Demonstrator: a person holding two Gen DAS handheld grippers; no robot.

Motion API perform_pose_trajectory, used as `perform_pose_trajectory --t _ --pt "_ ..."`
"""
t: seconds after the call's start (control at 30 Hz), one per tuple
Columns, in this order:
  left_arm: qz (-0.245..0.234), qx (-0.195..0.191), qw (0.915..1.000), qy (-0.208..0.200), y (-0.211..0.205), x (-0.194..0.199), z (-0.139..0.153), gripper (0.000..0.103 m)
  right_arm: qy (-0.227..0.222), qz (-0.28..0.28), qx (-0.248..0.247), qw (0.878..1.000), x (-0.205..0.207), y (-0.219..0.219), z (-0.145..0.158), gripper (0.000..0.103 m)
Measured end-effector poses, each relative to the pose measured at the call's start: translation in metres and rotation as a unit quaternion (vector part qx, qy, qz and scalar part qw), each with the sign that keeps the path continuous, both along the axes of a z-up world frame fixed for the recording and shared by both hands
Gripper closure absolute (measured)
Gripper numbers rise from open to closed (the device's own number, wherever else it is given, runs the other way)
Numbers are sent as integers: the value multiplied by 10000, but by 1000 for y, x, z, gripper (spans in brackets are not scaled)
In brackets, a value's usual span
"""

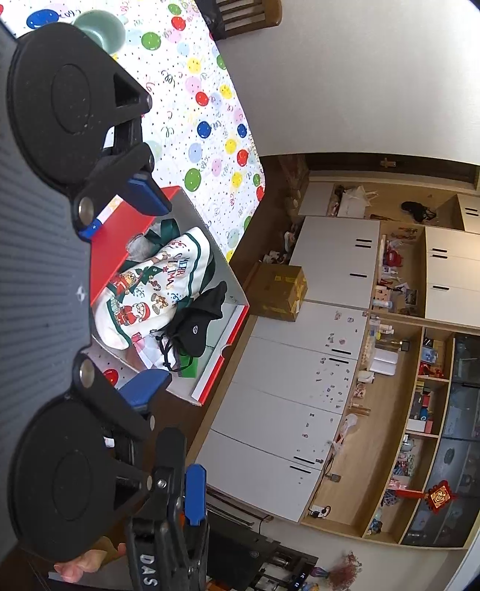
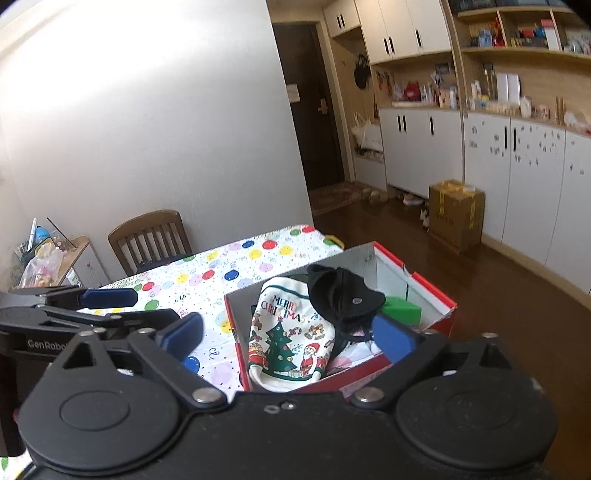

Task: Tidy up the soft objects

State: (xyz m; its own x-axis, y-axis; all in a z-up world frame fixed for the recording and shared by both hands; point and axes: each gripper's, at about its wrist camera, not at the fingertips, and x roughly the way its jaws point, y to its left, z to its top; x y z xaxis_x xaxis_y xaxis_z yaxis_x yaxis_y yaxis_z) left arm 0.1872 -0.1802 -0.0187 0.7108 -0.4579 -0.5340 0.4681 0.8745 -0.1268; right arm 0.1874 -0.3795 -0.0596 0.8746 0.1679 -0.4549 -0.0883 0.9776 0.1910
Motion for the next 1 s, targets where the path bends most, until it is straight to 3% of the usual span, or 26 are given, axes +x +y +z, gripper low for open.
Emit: perform_pose_trajectory --t 0.1,0.3,1.0 --pt "49 1 10000 -26 3 -8 3 0 -208 -24 -179 9996 -10 6 2 0" --pt "79 -24 9999 -118 7 -20 4 0 -426 -124 -337 9984 -18 15 3 0" --pt "216 -263 9993 -171 26 -37 6 0 -465 -114 -401 9980 -27 30 -1 0"
